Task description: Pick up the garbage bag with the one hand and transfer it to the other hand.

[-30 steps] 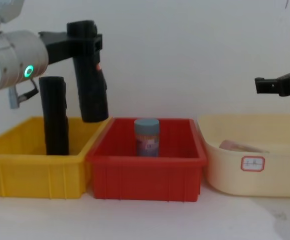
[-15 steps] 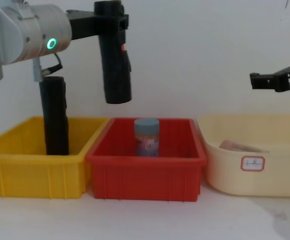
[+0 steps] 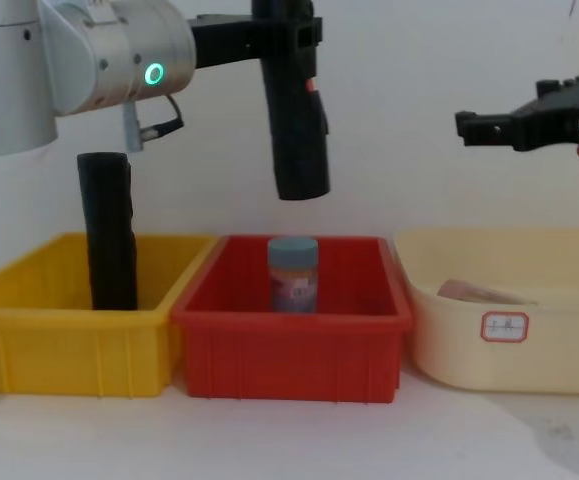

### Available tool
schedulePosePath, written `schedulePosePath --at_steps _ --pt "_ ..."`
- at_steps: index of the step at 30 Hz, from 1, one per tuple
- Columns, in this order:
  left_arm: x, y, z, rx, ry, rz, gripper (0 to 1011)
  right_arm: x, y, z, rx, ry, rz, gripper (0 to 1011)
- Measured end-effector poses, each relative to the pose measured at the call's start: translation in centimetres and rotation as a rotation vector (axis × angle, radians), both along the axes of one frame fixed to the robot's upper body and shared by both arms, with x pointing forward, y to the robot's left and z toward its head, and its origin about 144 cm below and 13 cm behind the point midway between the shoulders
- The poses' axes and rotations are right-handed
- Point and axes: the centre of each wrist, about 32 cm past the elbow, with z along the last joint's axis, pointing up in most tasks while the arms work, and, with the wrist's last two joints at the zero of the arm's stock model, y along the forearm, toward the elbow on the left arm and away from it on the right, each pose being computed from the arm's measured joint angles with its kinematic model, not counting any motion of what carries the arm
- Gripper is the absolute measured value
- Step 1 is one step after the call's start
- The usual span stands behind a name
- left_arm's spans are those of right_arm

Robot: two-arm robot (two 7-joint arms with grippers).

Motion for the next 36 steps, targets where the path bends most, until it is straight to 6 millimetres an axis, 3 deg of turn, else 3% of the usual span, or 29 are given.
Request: schedulePosePath --at_steps 21,36 --pt "0.9 -1.9 -0.1 -0.047 -0.030 -0.144 382 1.7 -0.2 1.7 0.021 0.062 0.315 1001" --pt "1.3 -2.5 -0.6 -0.040 -0.035 -0.169 382 2.3 -0.9 2.1 0.036 0.103 0.397 1001"
